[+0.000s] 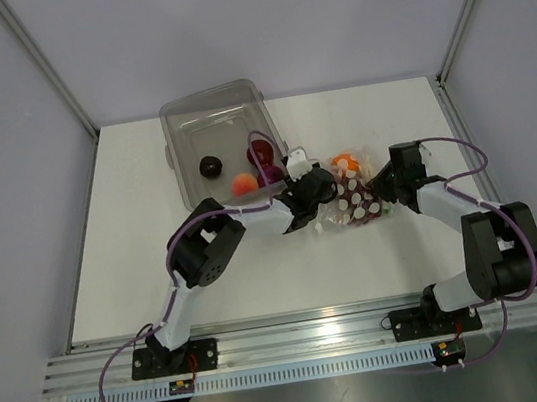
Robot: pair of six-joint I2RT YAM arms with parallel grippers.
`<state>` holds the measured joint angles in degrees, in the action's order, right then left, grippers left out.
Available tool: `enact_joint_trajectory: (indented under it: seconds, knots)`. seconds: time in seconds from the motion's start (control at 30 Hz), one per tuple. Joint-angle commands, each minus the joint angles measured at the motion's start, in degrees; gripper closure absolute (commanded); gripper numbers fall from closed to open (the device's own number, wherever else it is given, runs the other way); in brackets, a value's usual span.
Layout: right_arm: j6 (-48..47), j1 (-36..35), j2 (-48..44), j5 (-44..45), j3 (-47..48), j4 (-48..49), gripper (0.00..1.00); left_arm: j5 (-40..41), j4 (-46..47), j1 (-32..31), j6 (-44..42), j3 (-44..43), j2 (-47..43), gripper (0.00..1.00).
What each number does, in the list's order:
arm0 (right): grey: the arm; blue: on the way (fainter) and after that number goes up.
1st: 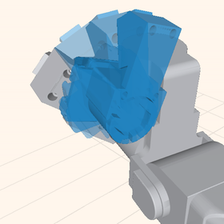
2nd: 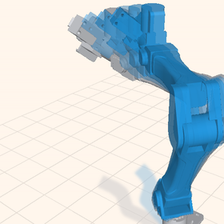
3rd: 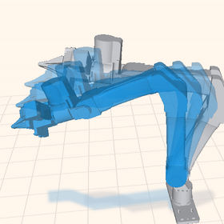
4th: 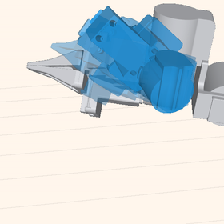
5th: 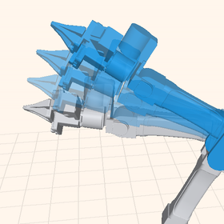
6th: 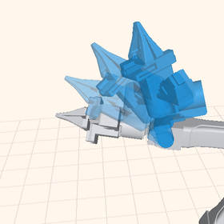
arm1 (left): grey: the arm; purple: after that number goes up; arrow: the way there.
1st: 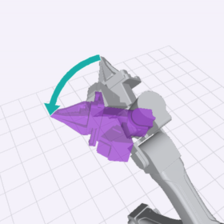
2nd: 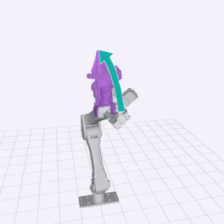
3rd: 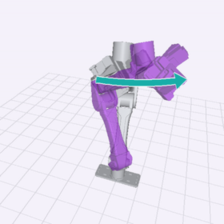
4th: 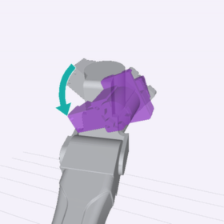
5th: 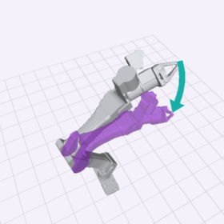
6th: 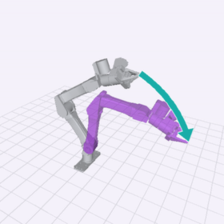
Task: Open the zip-top bag and remove the fake food
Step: Pick up the fake fruit from the zipper food storage bag.
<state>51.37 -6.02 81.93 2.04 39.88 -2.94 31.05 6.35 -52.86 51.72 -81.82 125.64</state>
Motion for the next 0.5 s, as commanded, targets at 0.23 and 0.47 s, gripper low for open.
enact_joint_trajectory:
  seconds: [0.23,0.47]
  knots:
    - [-0.4,-0.6,-2.1,0.9,-0.3,-0.1,0.71,6.5,8.7,0.4,-3.2,2.5,-0.8,0.59]
    - [-0.3,-0.6,-2.5,1.0,-0.2,-0.3,0.71,6.7,9.1,-0.2,-4.3,6.0,-4.5,0.6]
